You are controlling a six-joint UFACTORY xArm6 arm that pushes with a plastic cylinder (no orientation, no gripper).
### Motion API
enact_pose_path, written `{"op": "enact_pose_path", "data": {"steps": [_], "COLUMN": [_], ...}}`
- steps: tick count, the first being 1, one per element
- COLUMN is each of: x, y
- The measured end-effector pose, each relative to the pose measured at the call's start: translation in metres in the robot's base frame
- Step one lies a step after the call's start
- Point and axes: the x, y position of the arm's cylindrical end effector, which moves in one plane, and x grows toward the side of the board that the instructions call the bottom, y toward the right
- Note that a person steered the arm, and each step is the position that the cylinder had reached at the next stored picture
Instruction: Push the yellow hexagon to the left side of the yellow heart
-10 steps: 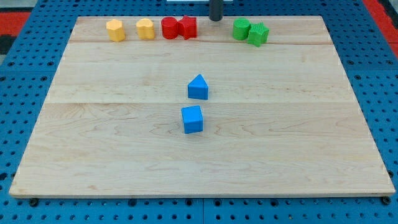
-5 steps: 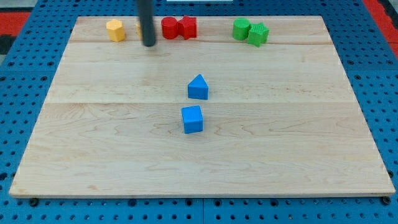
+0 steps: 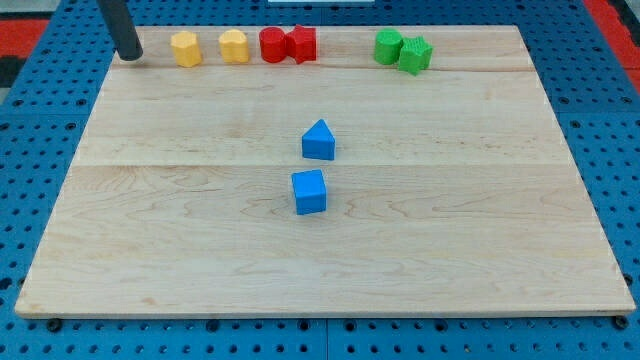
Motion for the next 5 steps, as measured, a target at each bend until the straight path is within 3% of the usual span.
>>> {"op": "enact_pose_path", "data": {"steps": [5], "x": [-0.012], "y": [0.042]}}
